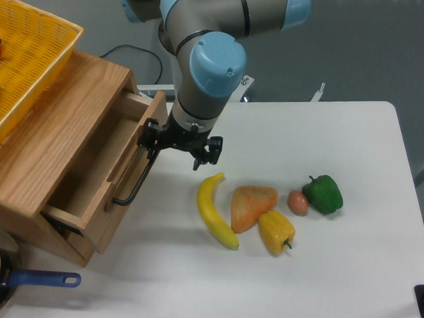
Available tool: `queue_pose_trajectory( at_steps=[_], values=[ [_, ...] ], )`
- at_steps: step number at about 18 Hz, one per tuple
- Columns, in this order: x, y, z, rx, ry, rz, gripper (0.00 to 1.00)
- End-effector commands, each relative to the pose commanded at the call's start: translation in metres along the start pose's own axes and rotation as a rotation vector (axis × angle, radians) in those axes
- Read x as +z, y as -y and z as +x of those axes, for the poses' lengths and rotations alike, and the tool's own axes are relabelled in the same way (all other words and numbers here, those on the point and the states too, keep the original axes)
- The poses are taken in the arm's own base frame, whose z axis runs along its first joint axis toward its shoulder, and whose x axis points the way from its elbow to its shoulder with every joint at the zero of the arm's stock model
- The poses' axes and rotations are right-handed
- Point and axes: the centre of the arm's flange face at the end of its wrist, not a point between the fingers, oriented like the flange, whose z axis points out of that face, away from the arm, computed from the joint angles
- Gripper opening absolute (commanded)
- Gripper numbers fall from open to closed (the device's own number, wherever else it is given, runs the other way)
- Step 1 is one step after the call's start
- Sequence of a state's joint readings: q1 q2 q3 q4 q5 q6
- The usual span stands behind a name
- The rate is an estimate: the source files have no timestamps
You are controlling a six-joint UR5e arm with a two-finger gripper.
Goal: Slide the top drawer open
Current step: 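Pull the handle outward from the cabinet, sliding the drawer open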
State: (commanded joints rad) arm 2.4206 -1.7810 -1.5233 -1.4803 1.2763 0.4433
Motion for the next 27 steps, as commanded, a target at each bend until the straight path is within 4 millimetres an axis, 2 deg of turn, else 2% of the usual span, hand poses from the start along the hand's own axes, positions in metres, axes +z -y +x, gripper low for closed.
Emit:
queue_pose_trajectory(
  at_steps=[8,18,22,27],
  values=[
    [-0.009,-0.001,-0.014,-0.02,0.002,0.016,1.0],
    [-0.005,0.001,-0.019,-0.015,0.004,0.01,1.0],
    [-0.014,0.0,-0.031,-0.019,0.009,0.024,1.0],
    [-0.014,0.004,-0.043,-0.023,0.011,0.026,1.0]
  ],
)
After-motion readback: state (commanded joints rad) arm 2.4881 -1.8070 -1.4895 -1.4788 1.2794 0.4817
